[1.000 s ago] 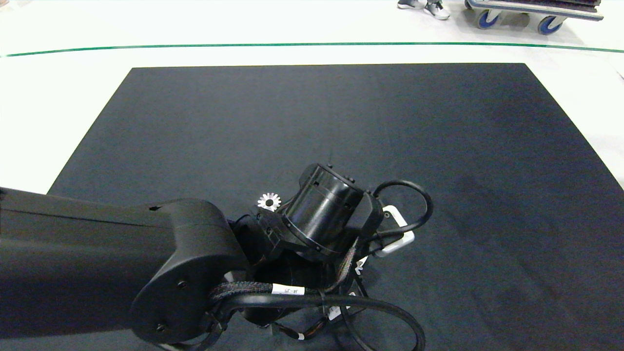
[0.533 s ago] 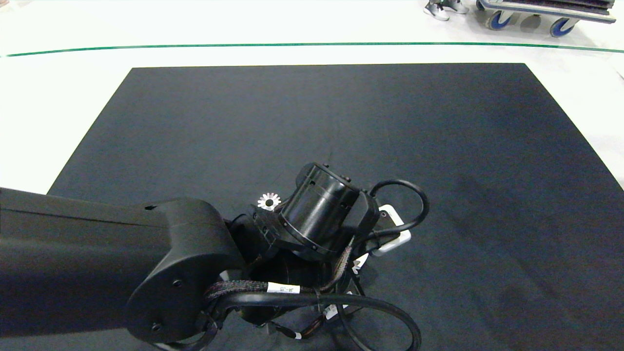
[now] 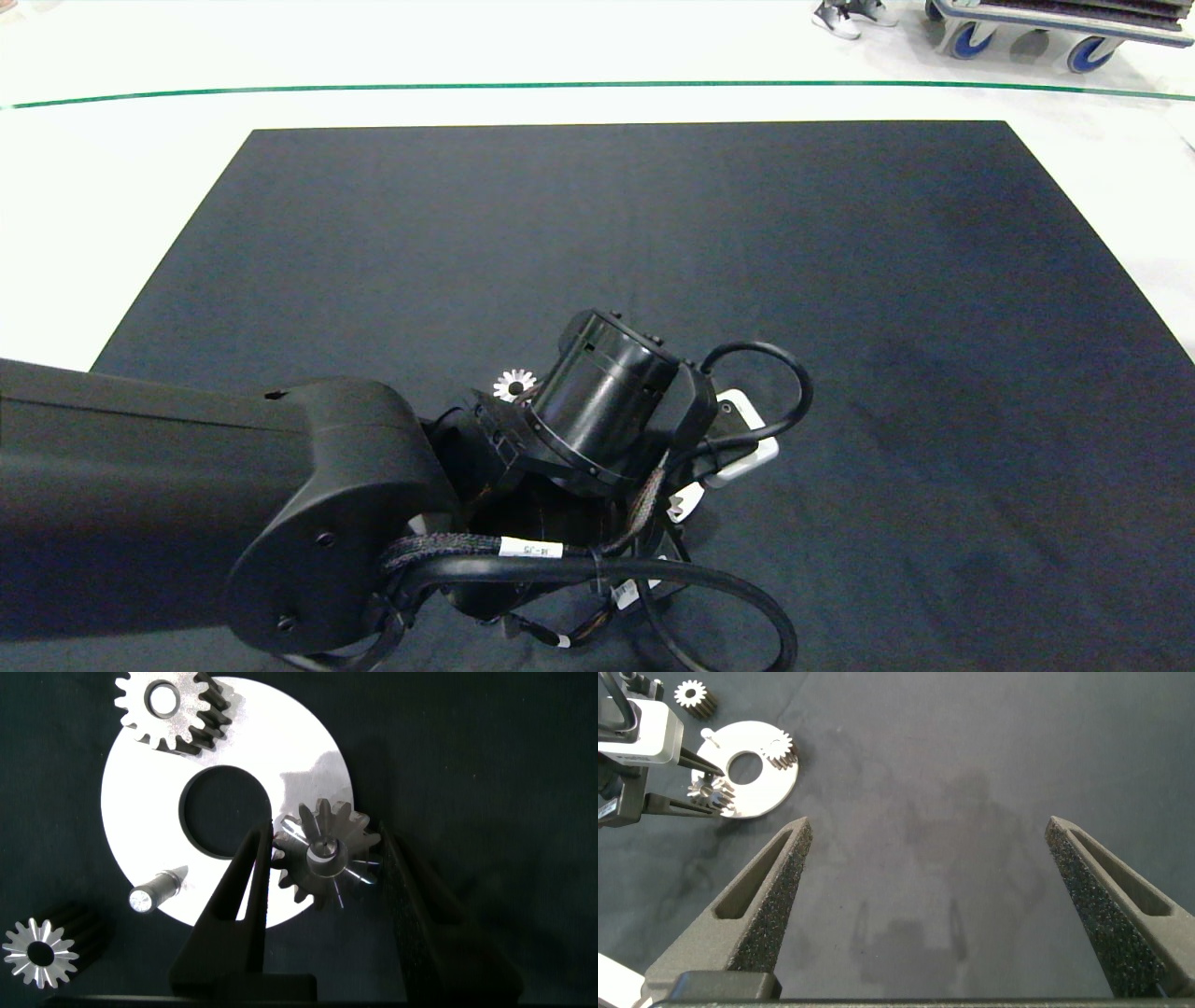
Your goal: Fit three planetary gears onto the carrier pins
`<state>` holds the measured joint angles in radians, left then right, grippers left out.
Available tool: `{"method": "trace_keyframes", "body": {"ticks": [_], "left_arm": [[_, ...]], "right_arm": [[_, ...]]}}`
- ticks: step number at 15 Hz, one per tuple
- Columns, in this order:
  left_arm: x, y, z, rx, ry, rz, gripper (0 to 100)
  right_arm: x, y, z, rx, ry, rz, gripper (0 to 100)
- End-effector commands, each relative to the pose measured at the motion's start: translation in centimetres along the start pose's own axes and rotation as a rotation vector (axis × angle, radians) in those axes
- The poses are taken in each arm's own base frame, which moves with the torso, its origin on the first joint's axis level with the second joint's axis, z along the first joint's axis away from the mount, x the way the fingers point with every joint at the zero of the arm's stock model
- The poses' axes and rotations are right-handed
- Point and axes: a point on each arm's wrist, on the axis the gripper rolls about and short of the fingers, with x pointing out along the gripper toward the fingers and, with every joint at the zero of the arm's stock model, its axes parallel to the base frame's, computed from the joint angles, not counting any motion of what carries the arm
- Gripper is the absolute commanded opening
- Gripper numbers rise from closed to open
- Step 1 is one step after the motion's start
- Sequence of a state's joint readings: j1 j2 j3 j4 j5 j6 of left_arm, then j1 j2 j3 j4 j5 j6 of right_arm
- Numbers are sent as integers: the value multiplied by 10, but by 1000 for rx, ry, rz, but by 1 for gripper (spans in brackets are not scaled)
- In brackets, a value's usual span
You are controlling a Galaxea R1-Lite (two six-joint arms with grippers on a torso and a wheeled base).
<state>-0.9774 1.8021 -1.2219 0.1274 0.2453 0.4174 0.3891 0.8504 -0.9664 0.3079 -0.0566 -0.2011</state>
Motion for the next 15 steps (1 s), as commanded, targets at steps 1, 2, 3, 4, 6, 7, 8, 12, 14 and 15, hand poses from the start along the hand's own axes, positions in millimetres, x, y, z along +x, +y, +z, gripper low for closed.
{"method": "trace_keyframes", "body": {"ticks": [1, 2, 3, 4, 6, 7, 8, 12, 14, 15], "left_arm": [[-1, -1, 0, 1, -2, 1, 22], [0, -2, 0, 2, 0, -4, 22], [1, -3, -2, 2, 3, -5, 22], [2, -3, -2, 0, -6, -1, 22], [3, -3, -3, -2, -13, 3, 22], [3, -4, -4, -1, -11, 3, 22], [3, -3, -3, 0, -13, 2, 22], [4, -4, -4, 1, -9, 1, 22], [4, -5, -4, -1, -8, 0, 22], [5, -5, -4, 0, -6, -1, 22]], "right_arm": [[-1, 0, 0, -2, 0, 0, 100], [-1, 0, 0, -2, 0, 0, 100], [-1, 0, 0, -2, 0, 0, 100], [-1, 0, 0, -3, -1, 2, 100], [-1, 0, 0, -2, -1, 2, 100], [-1, 0, 0, -3, -1, 2, 100], [-1, 0, 0, -3, -1, 2, 100], [-1, 0, 0, -2, -1, 2, 100], [-1, 0, 0, -2, -1, 2, 100], [-1, 0, 0, -2, -2, 1, 100]]}}
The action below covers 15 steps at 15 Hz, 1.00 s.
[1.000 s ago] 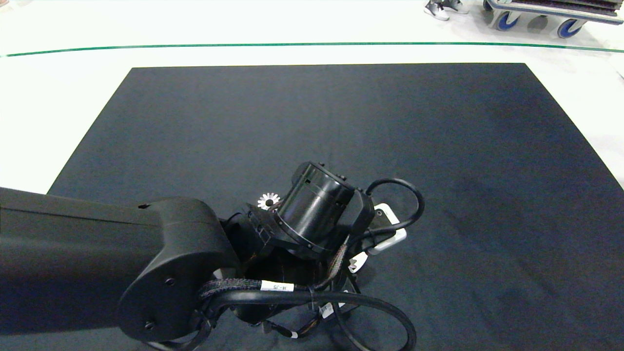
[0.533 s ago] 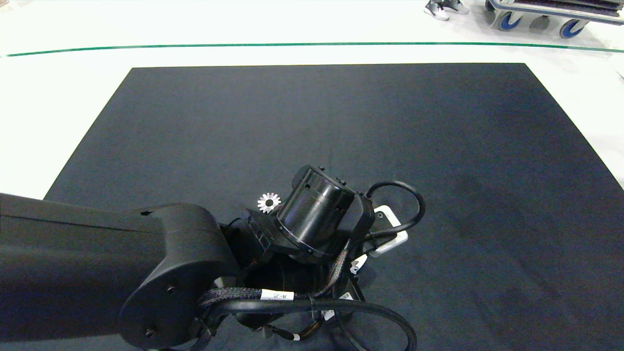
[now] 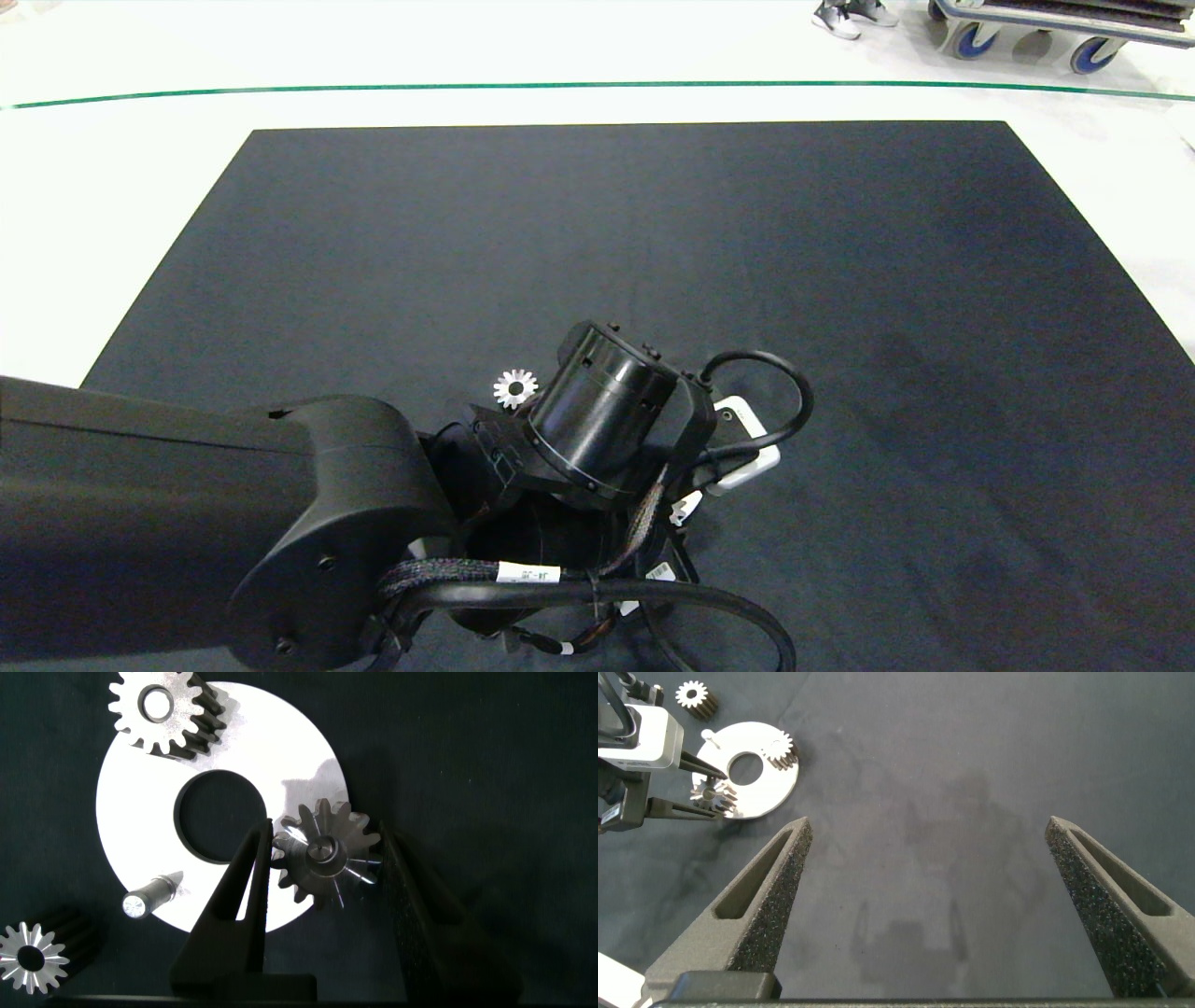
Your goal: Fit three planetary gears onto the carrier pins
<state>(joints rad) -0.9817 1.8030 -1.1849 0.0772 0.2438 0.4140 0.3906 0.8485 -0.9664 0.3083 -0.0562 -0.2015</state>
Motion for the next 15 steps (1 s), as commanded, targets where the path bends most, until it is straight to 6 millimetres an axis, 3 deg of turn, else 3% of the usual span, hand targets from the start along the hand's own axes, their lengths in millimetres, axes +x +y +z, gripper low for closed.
{"method": "trace_keyframes", "body": {"ticks": [1, 5, 6, 12, 15], "left_arm": [[1, -1, -1, 3, 7, -1, 22], [2, -2, -1, 6, 8, -5, 22], [2, -2, -1, 6, 8, -5, 100], [1, -2, 0, 7, 4, -4, 100], [-10, 10, 15, -64, -75, 34, 100]], "right_arm": [[0, 0, 0, -1, 0, 0, 100], [0, 0, 0, -1, 0, 0, 100], [0, 0, 0, -1, 0, 0, 100], [-1, 0, 0, -1, -2, 0, 100], [0, 0, 0, -1, 0, 0, 100]]}}
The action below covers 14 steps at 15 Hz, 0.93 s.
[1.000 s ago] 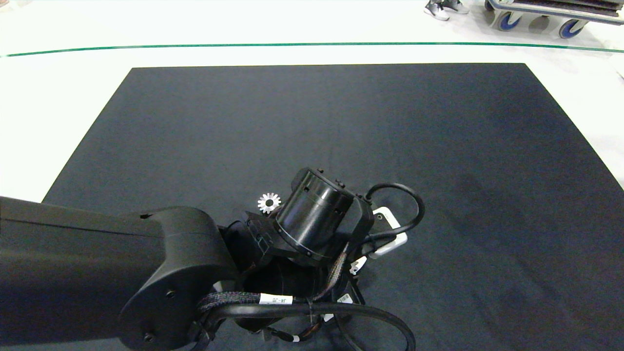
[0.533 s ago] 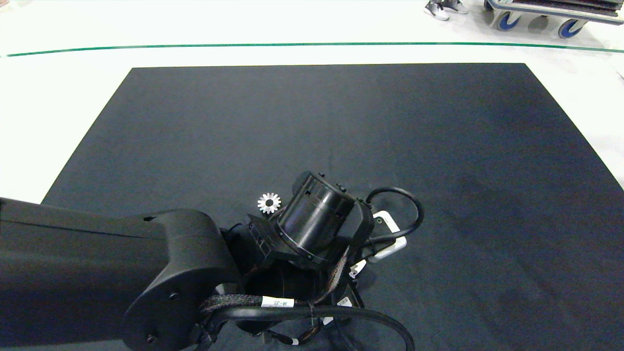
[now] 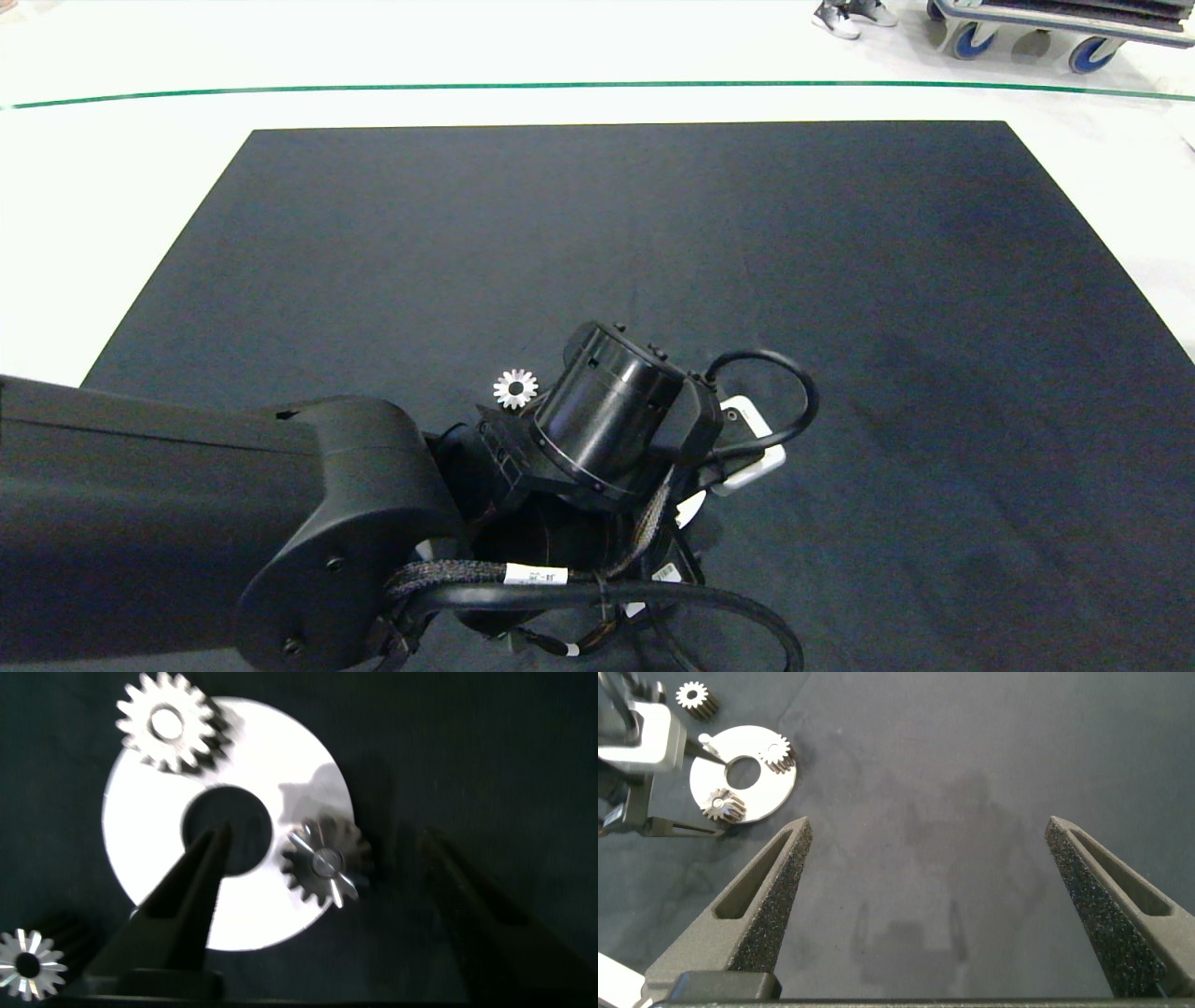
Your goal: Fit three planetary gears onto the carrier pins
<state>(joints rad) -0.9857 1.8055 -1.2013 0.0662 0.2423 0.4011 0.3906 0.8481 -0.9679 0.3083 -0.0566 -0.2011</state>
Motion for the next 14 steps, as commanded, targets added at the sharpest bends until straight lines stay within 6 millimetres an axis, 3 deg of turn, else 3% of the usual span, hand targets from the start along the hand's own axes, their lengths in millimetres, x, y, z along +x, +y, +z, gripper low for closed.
{"method": "trace_keyframes", "body": {"ticks": [1, 5, 10, 14], "left_arm": [[-22, 18, 20, -96, -101, 50, 100], [-72, 65, 28, -276, -144, 138, 100], [-76, 120, -10, -570, -87, 304, 100], [-60, 120, -54, -643, 53, 339, 100]], "right_arm": [[1, 0, 0, -2, 3, 1, 100], [1, 0, -1, -3, 5, 1, 100], [-1, 0, 0, -3, -1, 0, 100], [-4, 0, 0, -3, -11, 3, 100]]}}
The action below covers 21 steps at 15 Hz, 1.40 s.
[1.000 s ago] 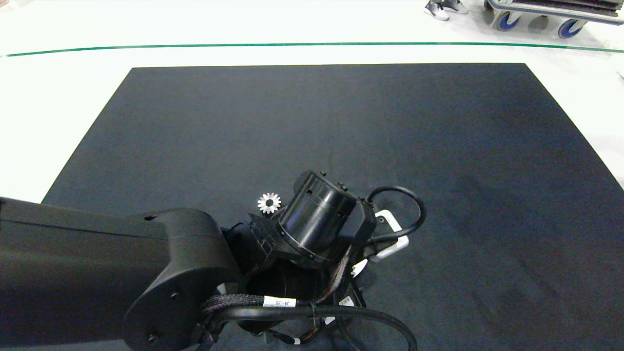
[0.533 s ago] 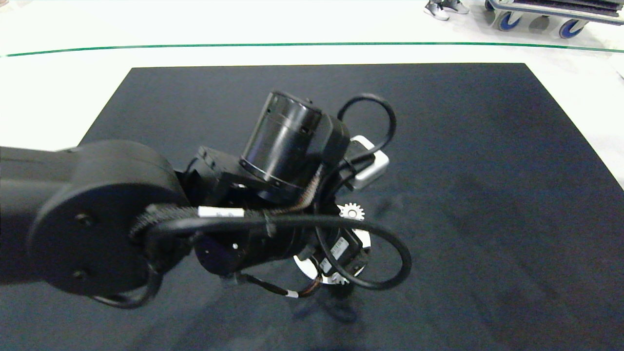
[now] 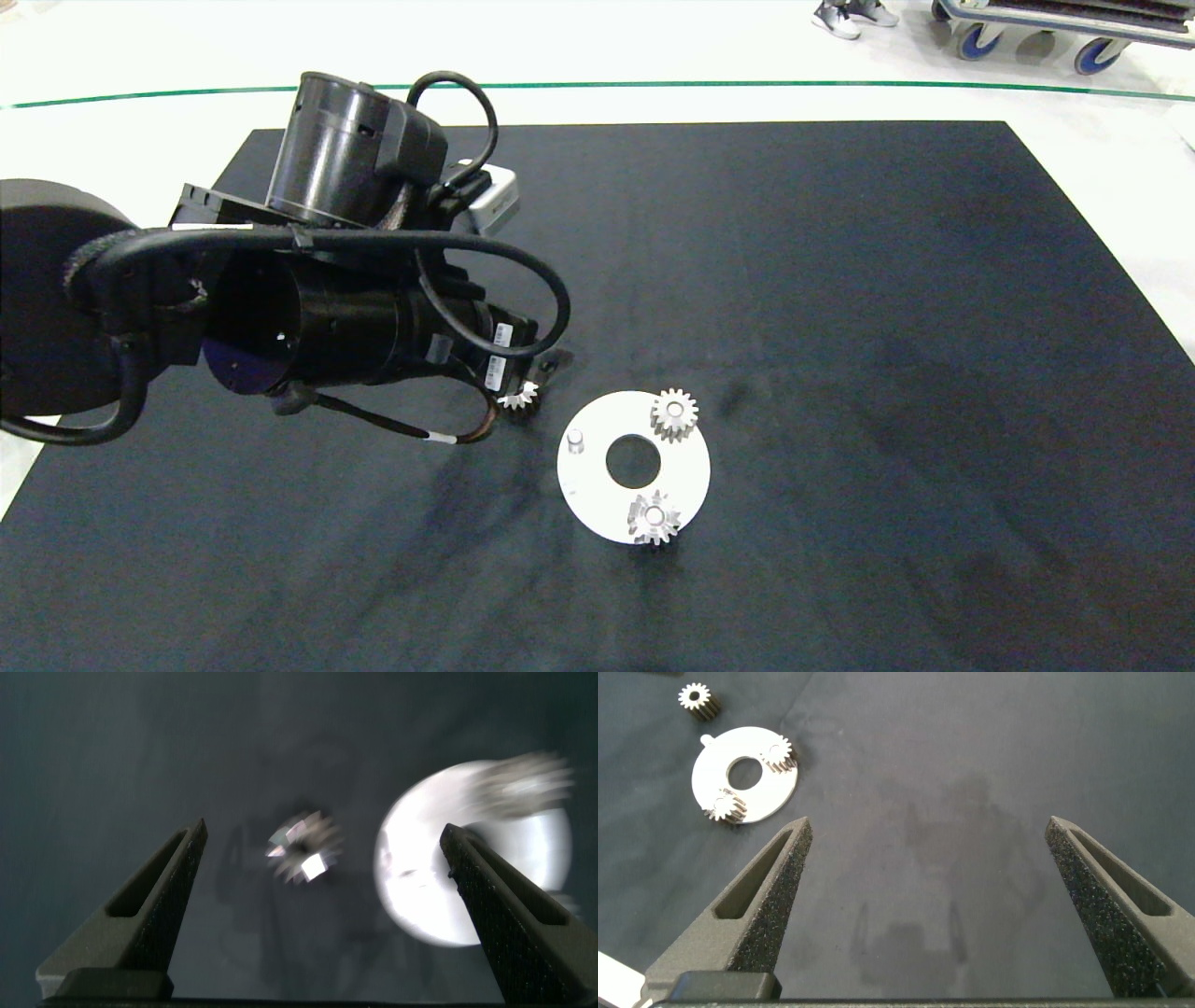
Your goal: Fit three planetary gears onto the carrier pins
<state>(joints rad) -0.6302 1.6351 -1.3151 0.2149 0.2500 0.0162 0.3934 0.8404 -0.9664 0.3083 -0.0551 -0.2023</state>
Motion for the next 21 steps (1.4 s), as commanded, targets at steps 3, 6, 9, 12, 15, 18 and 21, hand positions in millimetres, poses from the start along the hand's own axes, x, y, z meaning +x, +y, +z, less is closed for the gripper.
{"method": "trace_keyframes", "body": {"ticks": [3, 6, 9, 12, 15, 18, 21], "left_arm": [[21, 12, -33, -13, 7, 48, 100], [34, 8, -35, 15, 12, 44, 100], [41, -7, -40, 47, 37, 10, 100], [49, -11, -39, 86, 39, 3, 100], [56, -10, -40, 82, 37, 8, 100], [59, -11, -40, 94, 40, 8, 100], [59, -11, -40, 100, 40, 7, 98]], "right_arm": [[-2, 0, 0, -1, -7, -1, 100], [-2, 0, 0, -1, -7, -1, 100], [-2, 0, 0, -2, -6, 1, 100], [-2, 0, 0, -2, -7, 2, 100], [-2, 0, 1, 0, -8, 2, 100], [-2, 0, 1, 0, -8, 1, 100], [-3, 0, 1, 0, -9, 0, 100]]}}
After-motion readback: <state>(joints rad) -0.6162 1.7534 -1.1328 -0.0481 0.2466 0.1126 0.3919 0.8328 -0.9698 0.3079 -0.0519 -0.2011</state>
